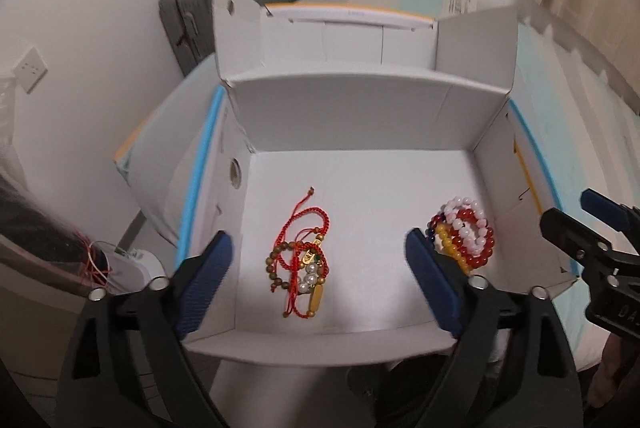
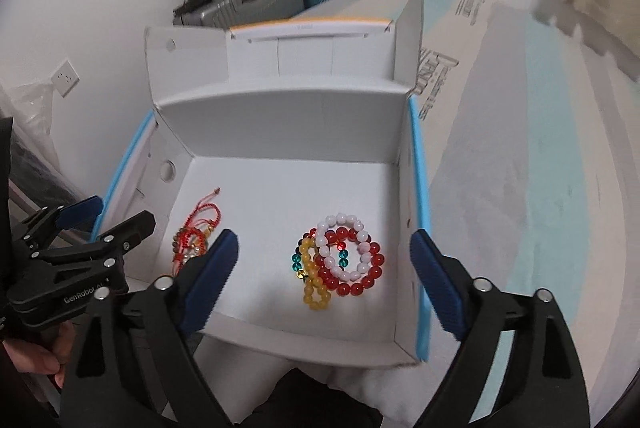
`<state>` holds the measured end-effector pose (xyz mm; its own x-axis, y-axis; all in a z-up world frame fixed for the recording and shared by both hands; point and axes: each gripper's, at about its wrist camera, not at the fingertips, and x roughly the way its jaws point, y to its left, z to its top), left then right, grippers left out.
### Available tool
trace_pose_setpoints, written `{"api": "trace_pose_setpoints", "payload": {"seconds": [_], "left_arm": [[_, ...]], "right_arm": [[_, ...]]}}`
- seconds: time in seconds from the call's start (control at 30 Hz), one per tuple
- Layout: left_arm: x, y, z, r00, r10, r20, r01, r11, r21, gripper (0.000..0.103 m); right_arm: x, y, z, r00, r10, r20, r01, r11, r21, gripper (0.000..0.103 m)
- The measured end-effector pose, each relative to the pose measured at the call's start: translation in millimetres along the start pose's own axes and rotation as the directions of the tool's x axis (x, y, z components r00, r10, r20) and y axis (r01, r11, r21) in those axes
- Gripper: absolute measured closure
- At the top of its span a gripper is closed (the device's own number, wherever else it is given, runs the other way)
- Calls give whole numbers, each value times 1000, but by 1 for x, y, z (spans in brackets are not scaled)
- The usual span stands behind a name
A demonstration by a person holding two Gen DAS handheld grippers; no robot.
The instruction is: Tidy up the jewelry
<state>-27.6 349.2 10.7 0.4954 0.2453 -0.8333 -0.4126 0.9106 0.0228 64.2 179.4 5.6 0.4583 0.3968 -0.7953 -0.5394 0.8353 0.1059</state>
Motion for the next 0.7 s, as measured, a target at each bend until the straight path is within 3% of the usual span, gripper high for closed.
{"api": "trace_pose_setpoints", "payload": {"seconds": [0.13,0.37,0.7], "left_arm": [[-21,3,-9,999,-1,42,2,1000,-20,7],[-51,5,-32,992,21,123,-16,999,-48,6],[-75,0,-67,980,19,197,-13,999,-31,6]], "right_arm": [[-27,0,-10,998,-8,54,8,1000,14,10],[-57,-1,-39,992,-38,123,35,999,30,8],[-62,0,-86,986,-93,140,88,995,40,8]]}}
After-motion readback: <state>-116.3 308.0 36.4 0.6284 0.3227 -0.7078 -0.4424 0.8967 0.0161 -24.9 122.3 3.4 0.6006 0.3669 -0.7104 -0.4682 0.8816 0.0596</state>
